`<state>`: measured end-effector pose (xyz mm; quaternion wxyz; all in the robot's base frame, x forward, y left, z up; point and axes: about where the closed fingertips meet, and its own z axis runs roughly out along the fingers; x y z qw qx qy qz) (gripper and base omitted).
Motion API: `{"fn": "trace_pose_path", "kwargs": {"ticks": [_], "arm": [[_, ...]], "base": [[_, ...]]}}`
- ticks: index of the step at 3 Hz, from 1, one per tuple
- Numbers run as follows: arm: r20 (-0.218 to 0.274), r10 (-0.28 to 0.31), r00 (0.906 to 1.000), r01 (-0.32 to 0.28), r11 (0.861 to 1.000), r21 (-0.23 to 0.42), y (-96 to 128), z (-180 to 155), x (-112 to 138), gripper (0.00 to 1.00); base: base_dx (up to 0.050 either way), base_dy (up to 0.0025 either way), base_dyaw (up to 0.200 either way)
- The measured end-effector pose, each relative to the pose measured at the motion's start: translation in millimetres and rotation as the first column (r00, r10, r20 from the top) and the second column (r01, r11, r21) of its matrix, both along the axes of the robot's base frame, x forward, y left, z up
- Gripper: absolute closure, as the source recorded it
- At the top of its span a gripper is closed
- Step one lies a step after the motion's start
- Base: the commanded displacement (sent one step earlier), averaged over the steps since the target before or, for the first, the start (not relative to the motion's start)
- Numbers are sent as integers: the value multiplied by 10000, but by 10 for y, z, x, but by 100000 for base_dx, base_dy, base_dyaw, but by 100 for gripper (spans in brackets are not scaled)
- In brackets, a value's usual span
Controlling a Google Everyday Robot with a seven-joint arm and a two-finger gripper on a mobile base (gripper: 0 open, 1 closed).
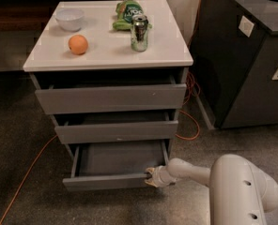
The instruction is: Place orange into bottom drawer
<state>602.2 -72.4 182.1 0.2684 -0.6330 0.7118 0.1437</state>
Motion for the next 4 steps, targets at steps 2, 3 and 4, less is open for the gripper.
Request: {"fn": "trace_pose_path", "kwargs": {"ticks": [2, 3, 4], "arm": [[-475, 165, 9987, -168, 9998, -48, 31, 18, -313, 100], [-531, 158, 9985, -165, 9998, -129, 31, -21, -378, 100], [-532, 158, 9985, -165, 9998, -129, 30, -18, -379, 100]], "base": [[0, 0, 0], [0, 0, 0], [0, 0, 0]]}}
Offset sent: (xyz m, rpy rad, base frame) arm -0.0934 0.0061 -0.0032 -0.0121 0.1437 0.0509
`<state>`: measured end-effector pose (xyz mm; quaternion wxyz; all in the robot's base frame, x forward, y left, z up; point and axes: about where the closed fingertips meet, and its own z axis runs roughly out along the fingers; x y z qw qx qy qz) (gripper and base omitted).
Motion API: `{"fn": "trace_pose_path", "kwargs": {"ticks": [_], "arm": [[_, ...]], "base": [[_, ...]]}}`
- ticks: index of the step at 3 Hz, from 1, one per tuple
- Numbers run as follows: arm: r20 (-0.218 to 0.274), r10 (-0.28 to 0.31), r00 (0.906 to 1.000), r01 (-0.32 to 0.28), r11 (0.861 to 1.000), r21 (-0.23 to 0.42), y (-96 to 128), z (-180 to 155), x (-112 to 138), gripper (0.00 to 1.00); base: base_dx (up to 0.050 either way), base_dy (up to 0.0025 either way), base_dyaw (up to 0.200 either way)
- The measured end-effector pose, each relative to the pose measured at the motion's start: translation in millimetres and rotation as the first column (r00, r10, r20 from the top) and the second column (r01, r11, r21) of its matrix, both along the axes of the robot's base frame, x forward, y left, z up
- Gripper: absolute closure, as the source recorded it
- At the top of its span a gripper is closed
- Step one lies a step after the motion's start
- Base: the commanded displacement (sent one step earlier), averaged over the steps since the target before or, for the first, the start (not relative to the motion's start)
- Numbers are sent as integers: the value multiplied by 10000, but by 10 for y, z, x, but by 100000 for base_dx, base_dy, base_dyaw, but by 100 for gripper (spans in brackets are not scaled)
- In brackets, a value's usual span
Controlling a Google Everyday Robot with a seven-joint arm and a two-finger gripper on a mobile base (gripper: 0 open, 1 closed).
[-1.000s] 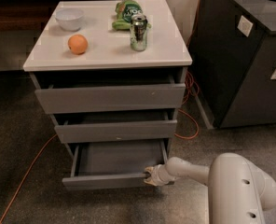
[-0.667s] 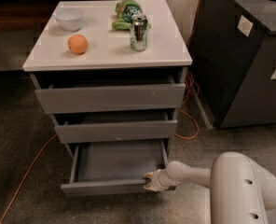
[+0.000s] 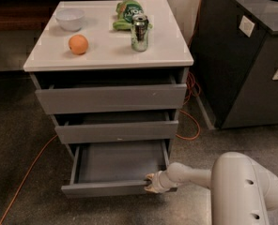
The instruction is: Place orange into bottom drawer
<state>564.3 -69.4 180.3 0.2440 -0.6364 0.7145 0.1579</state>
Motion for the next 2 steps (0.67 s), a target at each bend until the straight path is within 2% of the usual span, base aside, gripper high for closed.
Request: {"fn": "trace_pose_path", "kwargs": {"ticks": [2], "arm": [[0, 1, 10000, -1, 10000, 0, 0, 2, -1, 100]], "base": [[0, 0, 0]]}}
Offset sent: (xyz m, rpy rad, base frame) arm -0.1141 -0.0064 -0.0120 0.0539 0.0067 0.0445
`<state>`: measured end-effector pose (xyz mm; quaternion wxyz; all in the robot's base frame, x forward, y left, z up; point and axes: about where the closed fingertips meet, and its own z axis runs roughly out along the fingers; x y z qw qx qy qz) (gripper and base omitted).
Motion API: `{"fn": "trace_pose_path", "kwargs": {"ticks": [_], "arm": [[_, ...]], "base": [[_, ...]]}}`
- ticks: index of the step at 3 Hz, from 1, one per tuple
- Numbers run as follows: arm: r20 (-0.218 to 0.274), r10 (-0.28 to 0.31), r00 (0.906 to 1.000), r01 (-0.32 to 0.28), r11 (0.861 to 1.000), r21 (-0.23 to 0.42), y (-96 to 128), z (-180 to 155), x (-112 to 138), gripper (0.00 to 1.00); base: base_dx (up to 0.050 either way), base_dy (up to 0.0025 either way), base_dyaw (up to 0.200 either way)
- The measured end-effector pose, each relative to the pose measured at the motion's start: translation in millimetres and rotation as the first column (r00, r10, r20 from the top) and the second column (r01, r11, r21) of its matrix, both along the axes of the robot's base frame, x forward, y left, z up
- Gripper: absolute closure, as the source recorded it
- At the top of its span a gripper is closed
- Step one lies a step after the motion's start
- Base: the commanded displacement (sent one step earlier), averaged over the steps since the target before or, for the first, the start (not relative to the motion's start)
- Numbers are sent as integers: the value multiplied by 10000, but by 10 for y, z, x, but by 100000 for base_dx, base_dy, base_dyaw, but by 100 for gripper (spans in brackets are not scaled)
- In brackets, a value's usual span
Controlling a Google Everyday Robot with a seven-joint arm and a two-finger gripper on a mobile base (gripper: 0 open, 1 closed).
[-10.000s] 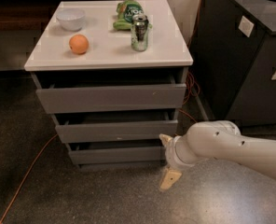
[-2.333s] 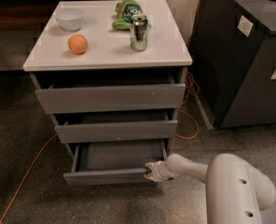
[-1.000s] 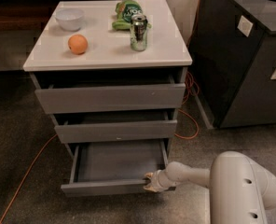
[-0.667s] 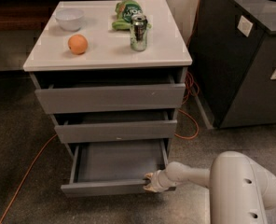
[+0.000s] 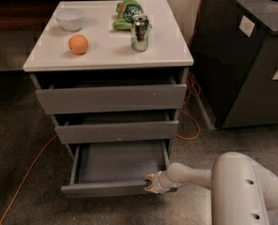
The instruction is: Place orange into bottom drawer
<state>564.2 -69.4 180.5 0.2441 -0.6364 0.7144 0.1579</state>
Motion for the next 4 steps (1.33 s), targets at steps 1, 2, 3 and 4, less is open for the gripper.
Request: {"fn": "trace_pose_path", "kwargs": {"ticks": [1, 2, 3, 4], "arm": [[0, 0, 10000, 0, 10000, 0, 0, 1, -1, 100], [0, 0, 10000, 0, 10000, 0, 0, 1, -2, 100], [0, 0, 10000, 0, 10000, 0, 0, 1, -2, 100], [0, 1, 10000, -1, 10000, 1, 0, 2, -2, 100]], "base": [[0, 0, 0], [0, 0, 0], [0, 0, 0], [0, 0, 0]]}}
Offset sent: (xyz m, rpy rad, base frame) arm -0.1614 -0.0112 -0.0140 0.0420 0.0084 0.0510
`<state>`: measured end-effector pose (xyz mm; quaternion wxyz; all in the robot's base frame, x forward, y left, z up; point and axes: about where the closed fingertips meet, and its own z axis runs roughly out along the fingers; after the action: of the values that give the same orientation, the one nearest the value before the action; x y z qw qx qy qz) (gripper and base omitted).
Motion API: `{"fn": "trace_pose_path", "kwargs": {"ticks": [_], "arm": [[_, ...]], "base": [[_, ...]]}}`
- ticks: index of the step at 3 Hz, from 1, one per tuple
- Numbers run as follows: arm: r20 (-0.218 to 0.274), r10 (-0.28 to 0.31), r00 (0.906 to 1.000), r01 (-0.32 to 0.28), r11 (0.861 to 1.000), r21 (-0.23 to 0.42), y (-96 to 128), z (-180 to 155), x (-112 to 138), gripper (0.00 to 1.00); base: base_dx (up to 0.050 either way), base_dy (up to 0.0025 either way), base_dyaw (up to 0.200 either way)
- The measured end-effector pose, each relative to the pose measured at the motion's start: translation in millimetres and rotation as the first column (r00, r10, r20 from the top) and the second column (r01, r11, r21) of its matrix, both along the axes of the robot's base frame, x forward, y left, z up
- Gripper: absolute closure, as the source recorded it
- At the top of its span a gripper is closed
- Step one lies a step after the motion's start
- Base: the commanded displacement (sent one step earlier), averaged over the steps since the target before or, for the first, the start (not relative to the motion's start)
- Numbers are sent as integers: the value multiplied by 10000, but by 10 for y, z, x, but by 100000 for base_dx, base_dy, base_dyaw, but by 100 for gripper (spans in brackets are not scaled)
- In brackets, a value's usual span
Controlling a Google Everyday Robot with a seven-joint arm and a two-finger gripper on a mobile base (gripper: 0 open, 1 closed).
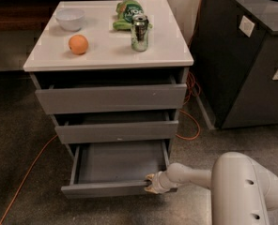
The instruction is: Place orange into bottom drawer
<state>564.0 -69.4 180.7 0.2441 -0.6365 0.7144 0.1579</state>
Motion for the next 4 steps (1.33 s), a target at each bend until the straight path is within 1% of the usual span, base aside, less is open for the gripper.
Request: {"fn": "trace_pose_path", "kwargs": {"ticks": [1, 2, 4], "arm": [[0, 0, 10000, 0, 10000, 0, 0, 0, 0, 100], [0, 0, 10000, 0, 10000, 0, 0, 2, -1, 79], [0, 1, 10000, -1, 10000, 0, 0, 5, -2, 32]], "base": [[0, 0, 0], [0, 0, 0], [0, 0, 0]]}}
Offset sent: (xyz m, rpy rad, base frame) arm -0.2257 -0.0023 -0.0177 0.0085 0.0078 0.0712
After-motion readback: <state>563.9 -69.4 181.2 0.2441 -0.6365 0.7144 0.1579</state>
